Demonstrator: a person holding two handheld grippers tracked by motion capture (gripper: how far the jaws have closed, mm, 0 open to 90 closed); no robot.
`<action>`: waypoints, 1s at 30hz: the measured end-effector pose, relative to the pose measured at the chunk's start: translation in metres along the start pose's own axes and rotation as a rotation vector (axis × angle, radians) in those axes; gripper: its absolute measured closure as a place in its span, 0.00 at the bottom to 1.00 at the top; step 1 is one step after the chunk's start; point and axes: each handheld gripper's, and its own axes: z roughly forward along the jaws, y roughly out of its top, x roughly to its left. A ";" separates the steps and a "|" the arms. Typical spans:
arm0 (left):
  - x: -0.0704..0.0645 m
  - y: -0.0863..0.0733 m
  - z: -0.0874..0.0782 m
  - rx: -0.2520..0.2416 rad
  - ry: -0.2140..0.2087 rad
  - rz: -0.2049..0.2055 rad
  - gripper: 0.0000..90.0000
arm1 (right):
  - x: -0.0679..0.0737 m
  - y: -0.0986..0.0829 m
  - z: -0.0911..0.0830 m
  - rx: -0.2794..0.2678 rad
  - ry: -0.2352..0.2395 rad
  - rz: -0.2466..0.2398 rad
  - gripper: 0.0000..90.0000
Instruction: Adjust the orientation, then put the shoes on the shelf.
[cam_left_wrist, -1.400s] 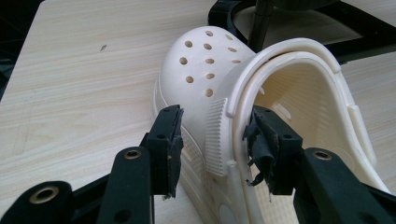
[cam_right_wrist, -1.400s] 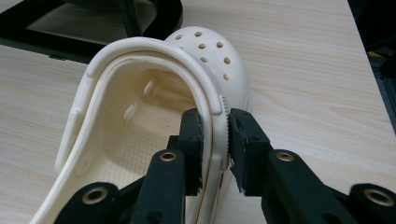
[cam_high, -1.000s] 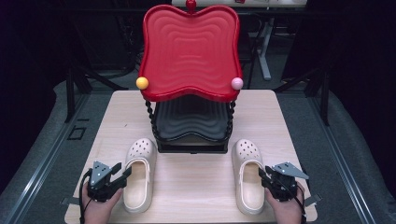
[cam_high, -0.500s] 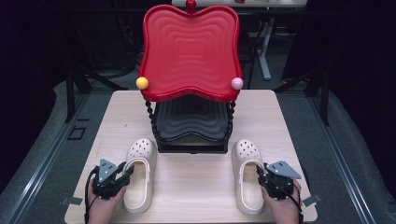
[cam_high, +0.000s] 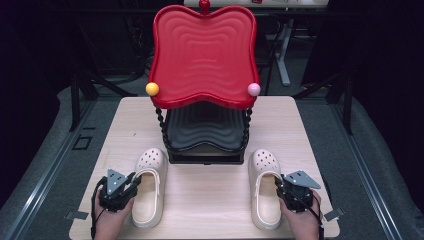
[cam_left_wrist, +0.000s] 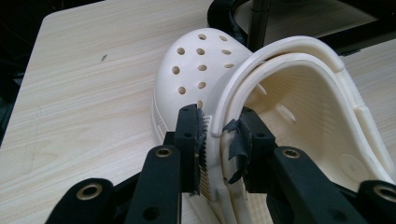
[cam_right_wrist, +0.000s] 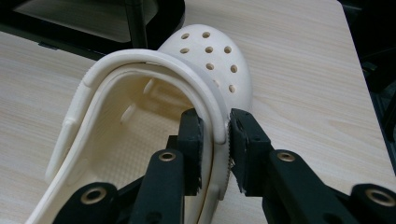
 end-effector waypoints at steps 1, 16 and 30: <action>0.000 0.000 0.000 0.000 0.006 0.005 0.82 | 0.000 0.000 0.000 0.001 0.001 0.003 0.83; 0.004 0.000 -0.020 -0.031 -0.013 -0.025 0.83 | -0.004 0.001 -0.018 -0.044 -0.003 0.058 0.83; -0.003 0.017 -0.048 -0.097 -0.048 -0.021 0.84 | 0.008 0.018 -0.045 -0.118 0.029 0.032 0.83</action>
